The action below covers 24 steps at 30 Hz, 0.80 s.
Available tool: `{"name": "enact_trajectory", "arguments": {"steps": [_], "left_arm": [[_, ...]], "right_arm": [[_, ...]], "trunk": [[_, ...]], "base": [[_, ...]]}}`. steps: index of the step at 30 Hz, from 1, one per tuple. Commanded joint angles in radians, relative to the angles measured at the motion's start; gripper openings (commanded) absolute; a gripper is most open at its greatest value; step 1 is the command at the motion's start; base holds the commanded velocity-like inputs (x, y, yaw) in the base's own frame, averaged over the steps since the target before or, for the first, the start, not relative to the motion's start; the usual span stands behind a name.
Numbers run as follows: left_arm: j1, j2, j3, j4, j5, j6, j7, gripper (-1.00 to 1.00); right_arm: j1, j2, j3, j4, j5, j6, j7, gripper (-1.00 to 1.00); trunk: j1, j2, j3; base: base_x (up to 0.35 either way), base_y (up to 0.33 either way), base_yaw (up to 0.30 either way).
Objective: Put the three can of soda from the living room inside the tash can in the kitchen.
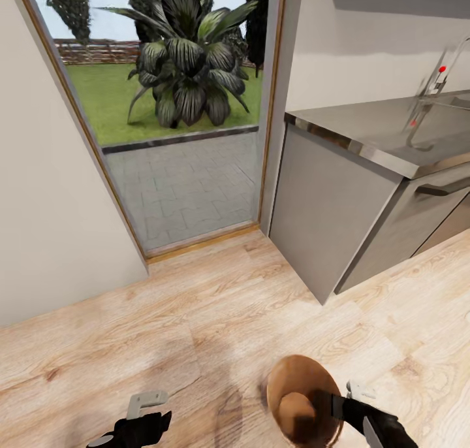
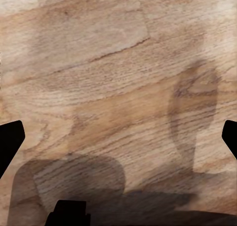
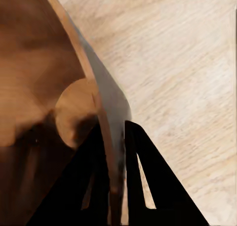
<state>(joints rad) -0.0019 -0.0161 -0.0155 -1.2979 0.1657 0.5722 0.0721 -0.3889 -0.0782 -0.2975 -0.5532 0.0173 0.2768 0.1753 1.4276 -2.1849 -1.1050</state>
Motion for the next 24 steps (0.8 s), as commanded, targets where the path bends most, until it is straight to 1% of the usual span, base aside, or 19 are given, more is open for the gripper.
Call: {"name": "enact_trajectory", "arguments": {"steps": [1, 4, 6, 7, 8, 9, 15, 17, 22, 24], "left_arm": [[0.0, 0.0, 0.0, 0.0, 0.0, 0.0, 0.0, 1.0], [0.0, -0.001, 0.0, 0.0, 0.0, 0.0, 0.0, 1.0], [0.0, -0.001, 0.0, 0.0, 0.0, 0.0, 0.0, 1.0], [0.0, 0.0, 0.0, 0.0, 0.0, 0.0, -0.001, 1.0], [0.0, 0.0, 0.0, 0.0, 0.0, 0.0, -0.001, 1.0], [0.0, 0.0, 0.0, 0.0, 0.0, 0.0, -0.001, 1.0], [0.0, -0.001, 0.0, 0.0, 0.0, 0.0, -0.001, 1.0], [0.0, -0.001, 0.0, 0.0, 0.0, 0.0, -0.002, 1.0], [0.0, -0.001, 0.0, 0.0, 0.0, 0.0, -0.002, 1.0], [0.0, -0.001, 0.0, 0.0, 0.0, 0.0, -0.002, 1.0]], "right_arm": [[0.0, 0.0, -0.002, -0.054, -0.006, 0.015, 0.002, -1.0], [-0.001, 0.0, -0.003, -0.092, -0.005, 0.055, 0.019, -1.0], [0.0, -0.005, -0.003, -0.125, -0.004, 0.075, 0.053, -1.0], [0.004, -0.013, -0.01, -0.496, -0.006, 0.323, 0.242, -1.0], [0.01, -0.012, -0.01, -0.545, -0.007, 0.349, 0.244, -1.0], [0.029, -0.011, -0.011, -0.624, -0.01, 0.395, 0.246, -1.0], [0.081, -0.006, -0.011, -0.781, -0.019, 0.465, 0.249, -1.0], [0.096, -0.002, -0.011, -0.837, -0.022, 0.512, 0.253, -1.0], [0.1, -0.002, -0.011, -0.879, -0.022, 0.565, 0.343, -1.0], [0.1, -0.002, -0.011, -0.902, -0.022, 0.597, 0.383, -1.0]], "trunk": [[0.0, 0.0, 0.0], [0.0, 0.0, 0.0], [0.0, 0.0, 0.0], [0.0, 0.0, 0.0], [0.0, 0.0, 0.0], [0.0, 0.0, 0.0], [0.0, 0.0, 0.0], [0.0, 0.0, 0.0], [0.0, 0.0, 0.0], [0.0, 0.0, 0.0]], "base": [[0.0, 0.0, 0.0], [0.0, 0.0, 0.0], [0.0, 0.0, 0.0], [0.0, 0.0, 0.0], [0.0, 0.0, 0.0], [0.0, 0.0, 0.0], [0.0, 0.0, 0.0], [0.0, 0.0, 0.0], [0.0, 0.0, 0.0], [0.0, 0.0, 0.0]]}}
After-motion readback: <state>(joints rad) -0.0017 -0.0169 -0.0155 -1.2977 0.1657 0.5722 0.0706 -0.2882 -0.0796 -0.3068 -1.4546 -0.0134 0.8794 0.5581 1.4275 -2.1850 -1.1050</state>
